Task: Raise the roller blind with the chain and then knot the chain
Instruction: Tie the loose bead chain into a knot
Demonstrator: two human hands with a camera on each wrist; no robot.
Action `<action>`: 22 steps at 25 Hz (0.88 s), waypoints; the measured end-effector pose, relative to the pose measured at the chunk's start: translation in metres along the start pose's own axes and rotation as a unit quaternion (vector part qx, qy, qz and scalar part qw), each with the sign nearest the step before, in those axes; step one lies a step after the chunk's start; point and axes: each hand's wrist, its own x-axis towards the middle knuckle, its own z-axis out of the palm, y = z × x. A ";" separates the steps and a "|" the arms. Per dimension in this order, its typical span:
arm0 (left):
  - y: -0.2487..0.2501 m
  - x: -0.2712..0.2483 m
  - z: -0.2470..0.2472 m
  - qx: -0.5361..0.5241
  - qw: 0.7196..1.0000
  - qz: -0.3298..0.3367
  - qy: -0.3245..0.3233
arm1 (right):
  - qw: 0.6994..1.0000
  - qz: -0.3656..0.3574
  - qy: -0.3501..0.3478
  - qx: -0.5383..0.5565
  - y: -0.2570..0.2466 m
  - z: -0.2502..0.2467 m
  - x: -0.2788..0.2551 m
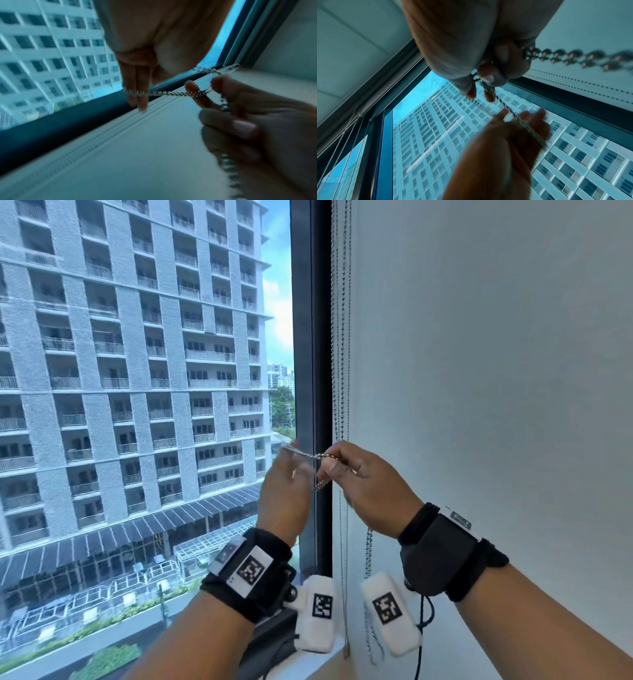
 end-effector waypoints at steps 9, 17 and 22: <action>0.031 -0.011 -0.017 -0.098 0.944 -0.117 -0.291 | 0.998 0.048 0.039 0.024 0.014 -0.035 0.024; 0.025 -0.016 0.008 -0.032 0.952 -0.063 -0.299 | 0.998 0.038 -0.008 0.053 -0.002 -0.033 0.018; 0.008 -0.014 0.016 0.031 0.988 0.003 -0.148 | 0.895 0.149 -0.062 0.417 0.003 -0.024 0.008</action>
